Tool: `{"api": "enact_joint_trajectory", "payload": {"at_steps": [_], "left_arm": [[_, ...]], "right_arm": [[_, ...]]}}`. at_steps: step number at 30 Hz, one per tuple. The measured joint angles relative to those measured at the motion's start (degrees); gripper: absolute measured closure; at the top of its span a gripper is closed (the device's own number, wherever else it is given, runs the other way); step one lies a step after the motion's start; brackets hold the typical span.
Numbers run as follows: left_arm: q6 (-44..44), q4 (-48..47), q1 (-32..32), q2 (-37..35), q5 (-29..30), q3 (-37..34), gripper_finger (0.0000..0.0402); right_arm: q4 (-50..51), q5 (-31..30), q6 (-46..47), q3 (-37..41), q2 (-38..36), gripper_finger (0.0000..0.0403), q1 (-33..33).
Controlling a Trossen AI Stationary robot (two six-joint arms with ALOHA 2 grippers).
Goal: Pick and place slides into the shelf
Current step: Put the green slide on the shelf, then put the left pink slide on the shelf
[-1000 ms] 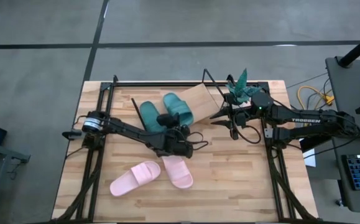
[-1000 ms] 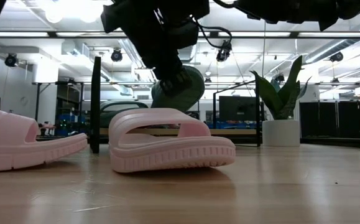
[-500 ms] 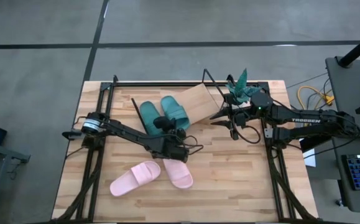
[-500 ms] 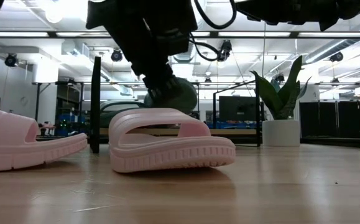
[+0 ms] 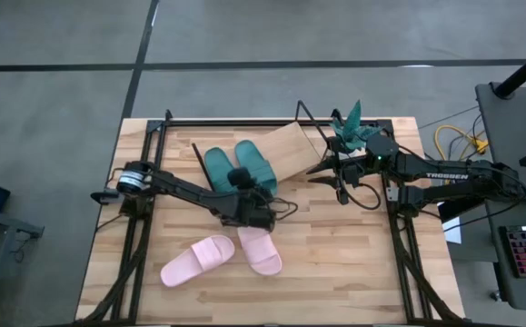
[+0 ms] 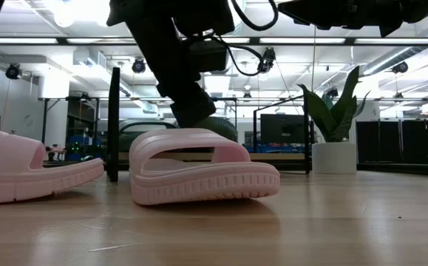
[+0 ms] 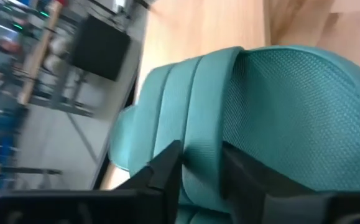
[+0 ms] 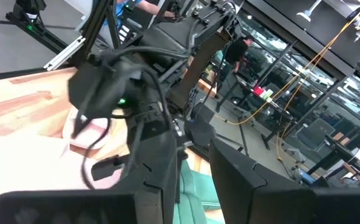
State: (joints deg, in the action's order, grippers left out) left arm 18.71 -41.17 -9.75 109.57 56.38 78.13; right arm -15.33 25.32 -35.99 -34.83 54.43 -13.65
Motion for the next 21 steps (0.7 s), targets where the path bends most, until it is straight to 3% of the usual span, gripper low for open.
{"api": "enact_joint_trajectory", "payload": {"at_steps": [10,15,21], "left_arm": [[-4.0,-0.4,3.5,-5.0,-14.0,0.0,0.0212],[-6.0,-0.1,4.2,-10.2,-22.1,0.0,0.0194],[-5.6,0.8,3.7,-16.3,-23.0,-0.1,0.0192]], "right_arm": [[0.1,0.0,0.0,0.0,0.0,0.0325,0.0],[0.1,0.0,0.0,0.0,0.0,0.0322,0.0],[0.0,0.0,-0.1,0.0,-0.4,0.0317,0.0]]}}
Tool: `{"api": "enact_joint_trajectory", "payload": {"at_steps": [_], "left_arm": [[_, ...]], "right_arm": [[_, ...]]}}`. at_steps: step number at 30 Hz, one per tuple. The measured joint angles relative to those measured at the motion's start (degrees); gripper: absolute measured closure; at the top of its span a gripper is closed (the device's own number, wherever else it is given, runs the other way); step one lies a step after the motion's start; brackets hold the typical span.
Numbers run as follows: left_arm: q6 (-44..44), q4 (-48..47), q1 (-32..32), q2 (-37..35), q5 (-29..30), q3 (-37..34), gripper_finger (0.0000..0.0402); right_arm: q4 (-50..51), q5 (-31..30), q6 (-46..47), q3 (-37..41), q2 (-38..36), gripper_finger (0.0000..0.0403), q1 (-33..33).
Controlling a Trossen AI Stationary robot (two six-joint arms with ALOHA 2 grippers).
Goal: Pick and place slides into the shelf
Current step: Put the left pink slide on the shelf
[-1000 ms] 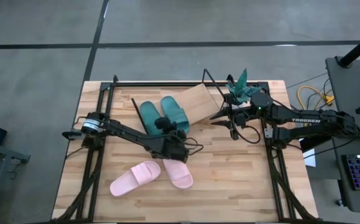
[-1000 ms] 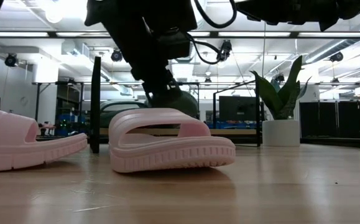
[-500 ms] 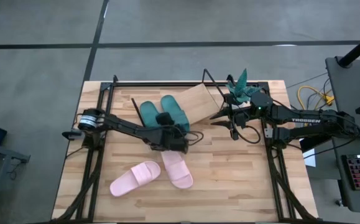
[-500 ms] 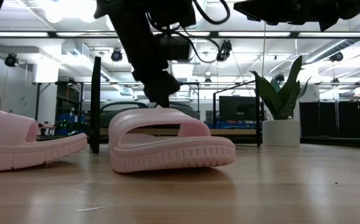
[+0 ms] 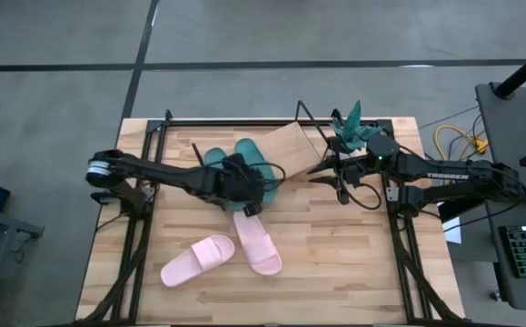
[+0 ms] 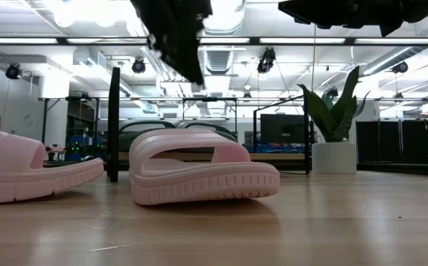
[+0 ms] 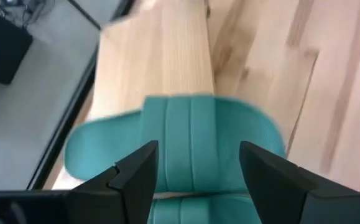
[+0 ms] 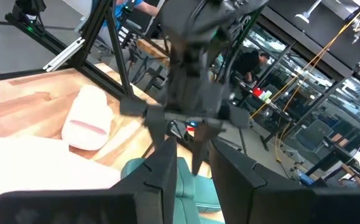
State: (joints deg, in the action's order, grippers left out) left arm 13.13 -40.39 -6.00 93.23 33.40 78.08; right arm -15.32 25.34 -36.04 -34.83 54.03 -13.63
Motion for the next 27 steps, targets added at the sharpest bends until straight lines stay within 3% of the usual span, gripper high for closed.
{"api": "enact_joint_trajectory", "payload": {"at_steps": [6,12,21,24,27], "left_arm": [[-0.1,7.8,-3.4,-6.2,-5.5,-5.1,0.0192],[1.8,12.1,-8.1,-14.3,0.3,-14.0,0.0191],[15.2,15.5,-17.1,-29.0,0.8,-29.5,0.0191],[19.4,15.5,-20.9,-31.9,0.7,-32.0,0.0191],[17.3,15.3,-25.3,-33.0,-0.9,-33.1,0.0191]], "right_arm": [[1.0,0.0,6.6,0.0,-0.3,0.0323,0.0],[2.0,0.0,8.6,1.0,-0.3,0.0333,1.7],[1.4,-0.4,9.0,4.3,-1.2,0.0335,9.4],[0.7,-4.3,9.0,4.9,-1.2,0.0334,12.8],[-0.6,-10.0,8.9,5.5,-1.0,0.0333,16.1]]}}
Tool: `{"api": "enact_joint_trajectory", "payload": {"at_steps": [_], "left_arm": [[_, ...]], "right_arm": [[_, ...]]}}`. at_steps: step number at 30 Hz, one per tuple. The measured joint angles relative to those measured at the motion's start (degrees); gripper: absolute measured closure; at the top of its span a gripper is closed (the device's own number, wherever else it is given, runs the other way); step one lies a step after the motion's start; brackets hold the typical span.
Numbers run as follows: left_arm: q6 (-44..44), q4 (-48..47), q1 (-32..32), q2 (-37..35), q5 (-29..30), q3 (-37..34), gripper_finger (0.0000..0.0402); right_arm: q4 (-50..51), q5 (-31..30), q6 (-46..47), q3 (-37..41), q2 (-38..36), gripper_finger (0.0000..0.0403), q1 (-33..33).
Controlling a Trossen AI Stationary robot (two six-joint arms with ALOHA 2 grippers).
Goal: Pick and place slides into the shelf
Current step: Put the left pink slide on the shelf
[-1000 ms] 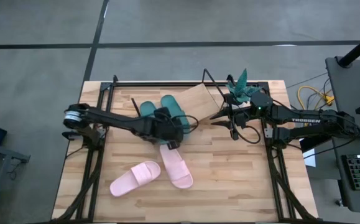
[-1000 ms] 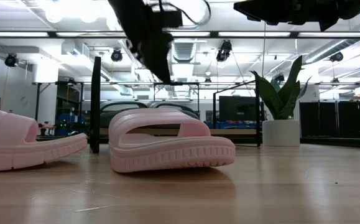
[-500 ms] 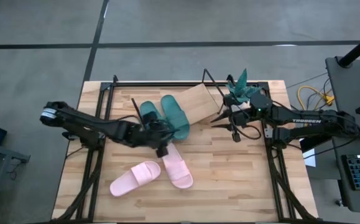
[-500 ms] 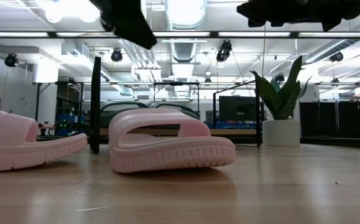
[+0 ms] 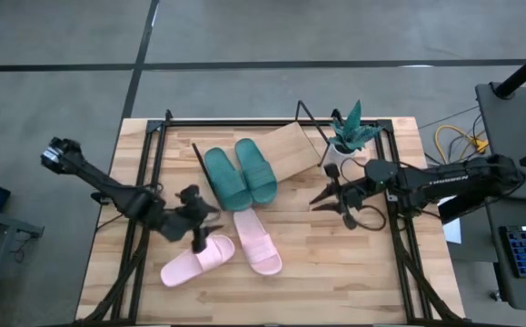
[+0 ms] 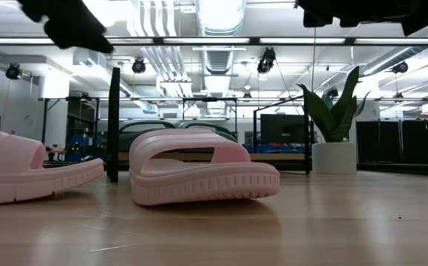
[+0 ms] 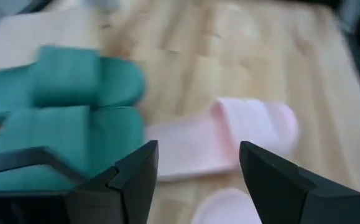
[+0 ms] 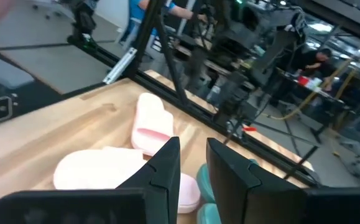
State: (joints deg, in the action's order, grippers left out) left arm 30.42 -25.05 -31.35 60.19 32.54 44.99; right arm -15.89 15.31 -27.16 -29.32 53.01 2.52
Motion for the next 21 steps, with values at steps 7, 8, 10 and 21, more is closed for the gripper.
{"api": "enact_joint_trajectory", "payload": {"at_steps": [7,8,10,21], "left_arm": [[-9.6,-0.8,-11.2,2.2,-1.9,0.0,0.0191],[-8.9,-1.5,-12.6,2.8,-1.8,0.0,0.0192],[-6.4,-3.5,-15.0,4.3,-1.8,0.0,0.0195],[3.8,-10.3,-21.8,13.7,-2.4,0.1,0.0255]], "right_arm": [[-0.6,-3.4,0.2,0.3,0.0,0.0333,5.0],[-0.6,-3.4,0.2,0.3,0.0,0.0333,5.4],[-0.7,-3.4,0.2,0.3,0.0,0.0333,6.3],[-1.0,-3.4,0.2,0.4,0.0,0.0333,7.2]]}}
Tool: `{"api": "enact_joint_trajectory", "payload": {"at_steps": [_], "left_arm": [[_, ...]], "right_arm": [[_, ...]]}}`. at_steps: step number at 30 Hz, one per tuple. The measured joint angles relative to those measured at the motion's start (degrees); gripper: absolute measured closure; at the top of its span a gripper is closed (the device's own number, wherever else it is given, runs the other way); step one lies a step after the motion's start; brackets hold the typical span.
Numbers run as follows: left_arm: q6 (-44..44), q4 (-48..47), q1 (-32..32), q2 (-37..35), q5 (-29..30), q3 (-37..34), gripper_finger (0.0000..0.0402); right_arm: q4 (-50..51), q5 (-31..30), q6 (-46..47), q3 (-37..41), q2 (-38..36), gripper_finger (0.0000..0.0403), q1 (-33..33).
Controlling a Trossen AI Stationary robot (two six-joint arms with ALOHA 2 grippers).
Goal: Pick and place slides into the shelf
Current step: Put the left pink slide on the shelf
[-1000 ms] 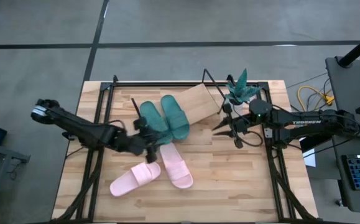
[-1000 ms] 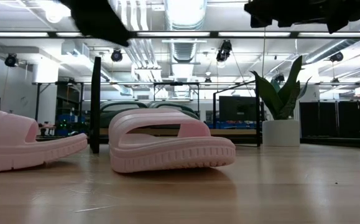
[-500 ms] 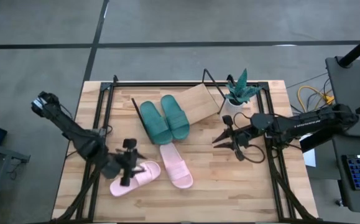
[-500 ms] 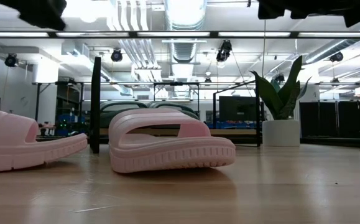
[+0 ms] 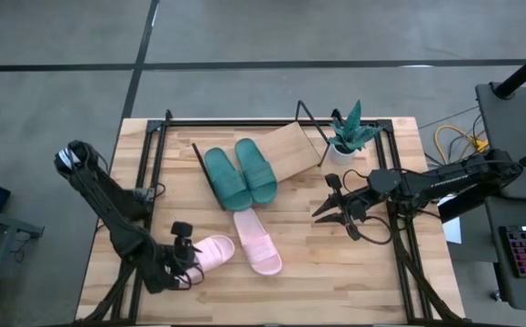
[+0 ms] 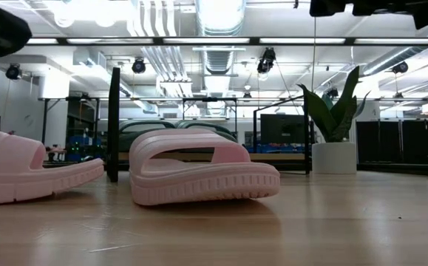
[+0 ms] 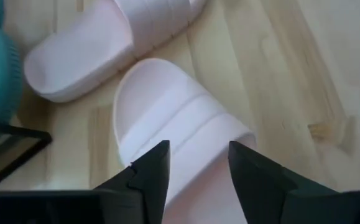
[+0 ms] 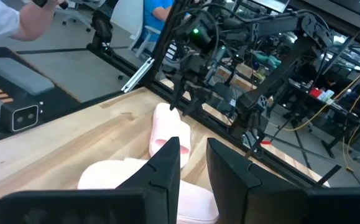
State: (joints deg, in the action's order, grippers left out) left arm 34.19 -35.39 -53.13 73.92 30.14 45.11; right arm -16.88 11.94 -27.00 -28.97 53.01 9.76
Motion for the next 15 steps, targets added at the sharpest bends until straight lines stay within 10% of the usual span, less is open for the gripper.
{"api": "enact_joint_trajectory", "payload": {"at_steps": [15], "left_arm": [[3.0,-1.2,-1.2,8.6,-1.3,2.2,0.0272]], "right_arm": [[0.2,0.0,-0.2,0.3,0.0,0.0333,0.0]]}}
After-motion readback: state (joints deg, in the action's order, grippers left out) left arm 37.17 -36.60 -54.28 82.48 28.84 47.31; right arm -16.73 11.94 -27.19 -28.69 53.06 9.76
